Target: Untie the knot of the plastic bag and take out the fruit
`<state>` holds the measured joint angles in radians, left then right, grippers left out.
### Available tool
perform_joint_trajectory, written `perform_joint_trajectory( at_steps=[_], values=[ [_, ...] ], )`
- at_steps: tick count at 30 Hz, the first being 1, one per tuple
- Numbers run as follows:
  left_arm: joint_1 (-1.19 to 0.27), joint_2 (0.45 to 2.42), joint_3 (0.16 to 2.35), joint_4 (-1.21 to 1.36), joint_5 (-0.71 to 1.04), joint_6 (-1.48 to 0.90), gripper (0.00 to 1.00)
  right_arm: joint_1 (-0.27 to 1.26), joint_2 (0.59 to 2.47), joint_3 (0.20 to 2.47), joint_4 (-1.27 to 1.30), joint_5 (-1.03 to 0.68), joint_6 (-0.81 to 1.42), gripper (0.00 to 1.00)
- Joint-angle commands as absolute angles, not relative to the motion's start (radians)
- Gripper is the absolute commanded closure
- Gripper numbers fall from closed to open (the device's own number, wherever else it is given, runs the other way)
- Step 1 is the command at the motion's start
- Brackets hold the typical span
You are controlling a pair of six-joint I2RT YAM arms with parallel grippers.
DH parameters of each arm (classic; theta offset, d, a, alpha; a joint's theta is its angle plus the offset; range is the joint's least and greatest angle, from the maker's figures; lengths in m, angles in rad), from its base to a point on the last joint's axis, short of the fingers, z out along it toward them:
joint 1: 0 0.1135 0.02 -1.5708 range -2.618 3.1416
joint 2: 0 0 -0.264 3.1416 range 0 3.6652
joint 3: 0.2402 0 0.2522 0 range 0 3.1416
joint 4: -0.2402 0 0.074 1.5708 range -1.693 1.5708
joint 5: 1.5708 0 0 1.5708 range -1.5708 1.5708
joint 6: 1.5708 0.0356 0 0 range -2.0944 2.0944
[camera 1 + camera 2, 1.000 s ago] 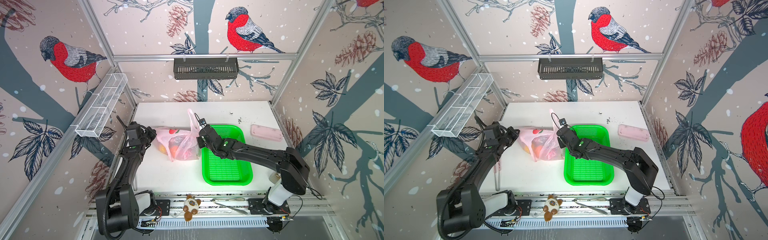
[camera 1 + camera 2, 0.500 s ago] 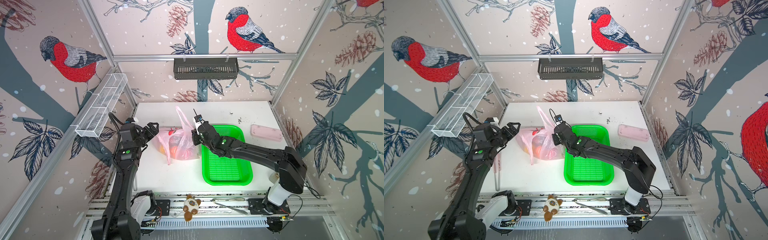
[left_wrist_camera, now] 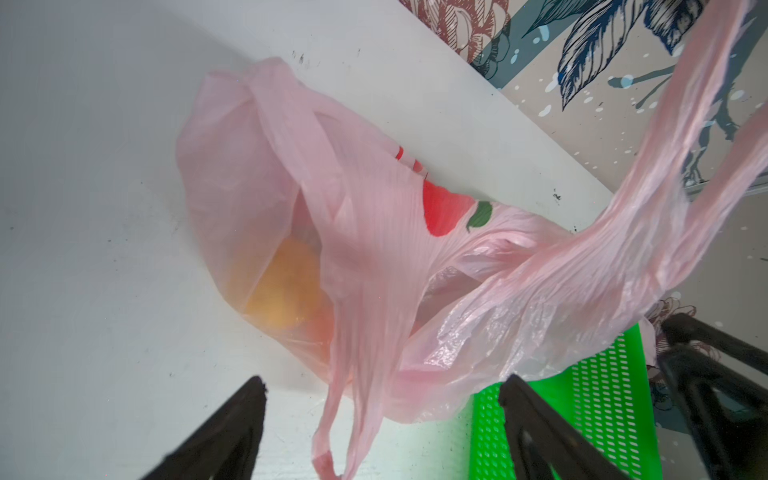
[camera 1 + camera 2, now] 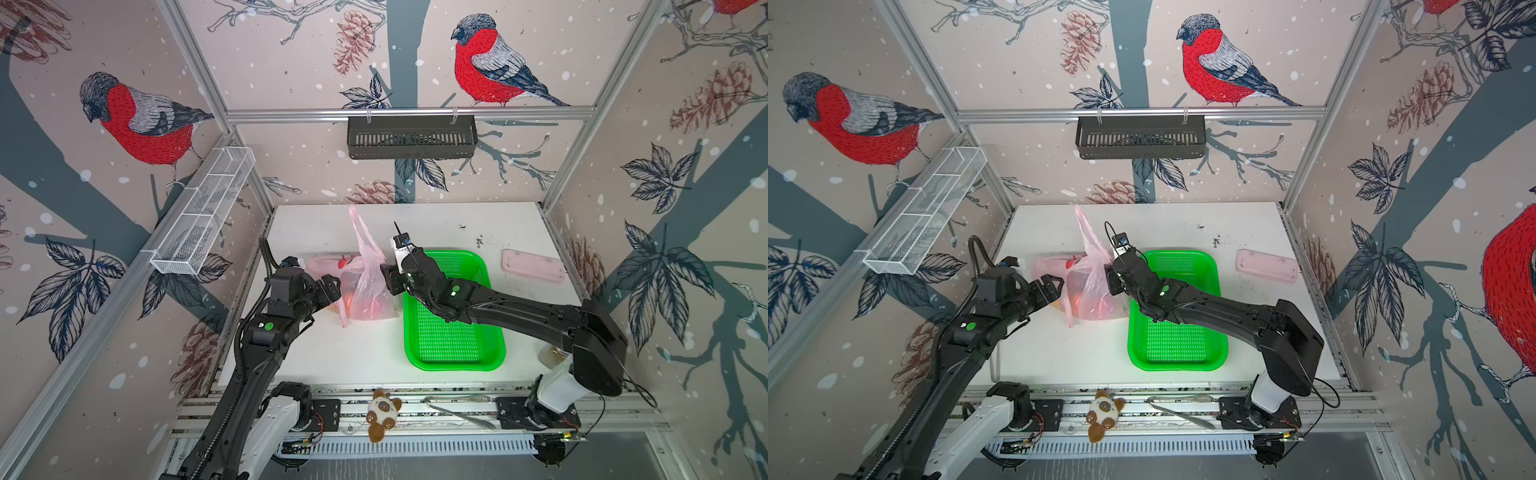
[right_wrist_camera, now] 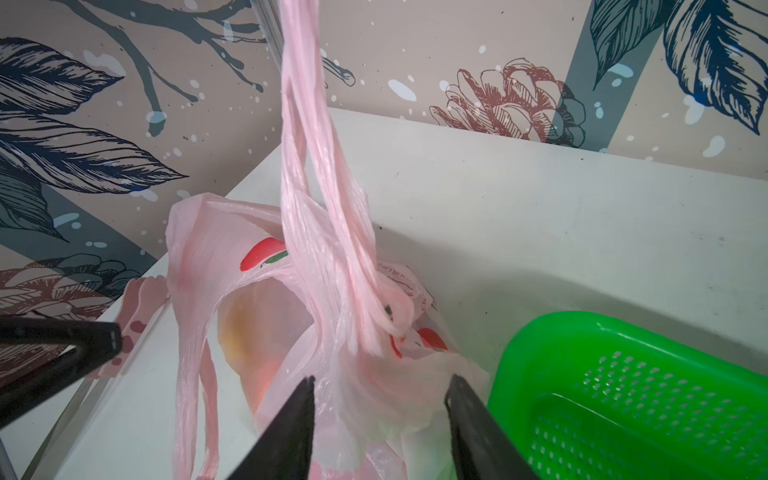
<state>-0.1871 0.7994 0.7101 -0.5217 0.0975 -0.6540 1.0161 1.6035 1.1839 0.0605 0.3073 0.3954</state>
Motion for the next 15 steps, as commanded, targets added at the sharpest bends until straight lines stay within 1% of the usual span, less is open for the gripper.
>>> perform_joint_trajectory(
  at_steps=[1,3,7,15],
  values=[
    [-0.258,0.807,0.674,-0.552,-0.017,-0.707,0.16,1.005,1.581,1.176,0.092,0.311,0.398,0.47],
    [-0.309,0.821,0.657,-0.552,-0.060,-0.729,0.19,0.999,1.564,1.168,0.095,0.311,0.396,0.47],
    [-0.393,0.847,0.630,-0.539,-0.133,-0.766,0.20,0.990,1.539,1.149,0.112,0.304,0.397,0.47],
    [-0.510,0.913,0.585,-0.533,-0.257,-0.818,0.37,0.986,1.517,1.129,0.119,0.309,0.399,0.46]
  ],
)
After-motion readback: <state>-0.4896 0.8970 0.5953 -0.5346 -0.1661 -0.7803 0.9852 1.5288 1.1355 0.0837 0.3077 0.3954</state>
